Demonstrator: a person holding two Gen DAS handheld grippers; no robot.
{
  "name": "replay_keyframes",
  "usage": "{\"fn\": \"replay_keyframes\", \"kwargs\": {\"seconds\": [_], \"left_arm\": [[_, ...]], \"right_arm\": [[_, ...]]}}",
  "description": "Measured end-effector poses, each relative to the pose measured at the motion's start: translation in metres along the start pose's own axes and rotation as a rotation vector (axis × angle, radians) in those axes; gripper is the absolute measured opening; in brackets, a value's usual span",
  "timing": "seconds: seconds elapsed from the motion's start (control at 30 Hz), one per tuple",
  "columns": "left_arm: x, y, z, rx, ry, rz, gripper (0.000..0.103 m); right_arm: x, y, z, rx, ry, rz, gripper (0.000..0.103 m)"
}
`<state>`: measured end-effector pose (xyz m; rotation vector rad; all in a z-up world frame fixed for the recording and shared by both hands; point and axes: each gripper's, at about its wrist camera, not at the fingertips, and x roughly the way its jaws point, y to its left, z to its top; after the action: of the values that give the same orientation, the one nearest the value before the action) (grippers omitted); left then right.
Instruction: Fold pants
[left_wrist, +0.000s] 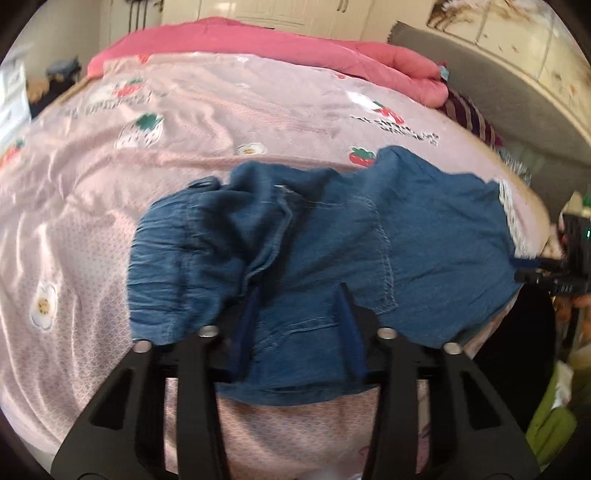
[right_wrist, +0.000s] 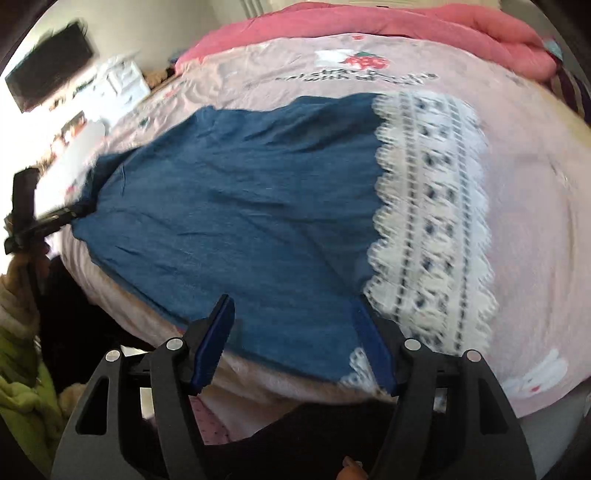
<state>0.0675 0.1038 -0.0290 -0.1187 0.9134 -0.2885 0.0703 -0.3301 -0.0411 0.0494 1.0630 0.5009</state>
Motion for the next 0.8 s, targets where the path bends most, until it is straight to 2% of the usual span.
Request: {"fn": "replay_keyframes", "kwargs": {"seconds": [0.03,0.1,0.13,0.17,0.2,0.27,0.4,0.5,0.6,0.63,0.67,0.73,0.77,0.8], "left_arm": [[-0.002,-0.002,0.0,0.008,-0.006,-0.001,0.034],[-0.005,-0.012,0.001,0.032,-0.005,-0.011,0.056],[-0.011,-0.018,0.003,0.026,-0.009,-0.024,0.063],[-0.017,-0.025,0.006,0.033,-0.021,-0.025,0.077],[-0.024,-0.032,0.01,0.052,-0.042,-0.02,0.079],[-0.037,-0.053,0.024,0.108,-0.092,-0.025,0.079],[-0.032,-0.093,0.051,0.181,-0.126,-0.075,0.09],[-0.004,-0.133,0.073,0.237,-0.12,-0.159,0.092],[0.034,-0.161,0.088,0.248,-0.075,-0.23,0.092],[0.044,-0.165,0.091,0.242,-0.053,-0.237,0.092],[0.057,-0.169,0.094,0.233,-0.031,-0.24,0.092],[0.08,-0.169,0.101,0.206,0.013,-0.225,0.092],[0.09,-0.167,0.104,0.187,0.032,-0.215,0.092],[0.1,-0.163,0.109,0.166,0.054,-0.201,0.091]], "right_arm": [[-0.004,0.003,0.0,-0.01,-0.001,-0.009,0.065],[-0.021,0.01,0.007,-0.031,-0.044,0.001,0.066],[-0.03,0.011,0.013,-0.034,-0.079,0.019,0.068],[-0.041,0.009,0.019,-0.035,-0.126,0.026,0.074],[-0.051,0.006,0.026,-0.035,-0.172,0.013,0.076],[-0.068,-0.009,0.045,-0.023,-0.251,-0.068,0.08],[-0.06,-0.049,0.076,0.041,-0.264,-0.117,0.081],[-0.037,-0.079,0.099,0.113,-0.242,-0.07,0.081],[-0.012,-0.109,0.111,0.224,-0.201,0.05,0.08],[-0.004,-0.117,0.112,0.259,-0.179,0.086,0.066],[0.001,-0.119,0.113,0.267,-0.161,0.133,0.032],[0.008,-0.117,0.112,0.274,-0.148,0.154,0.01],[0.006,-0.113,0.109,0.256,-0.159,0.132,0.005],[0.002,-0.111,0.107,0.25,-0.174,0.114,0.005]]}}
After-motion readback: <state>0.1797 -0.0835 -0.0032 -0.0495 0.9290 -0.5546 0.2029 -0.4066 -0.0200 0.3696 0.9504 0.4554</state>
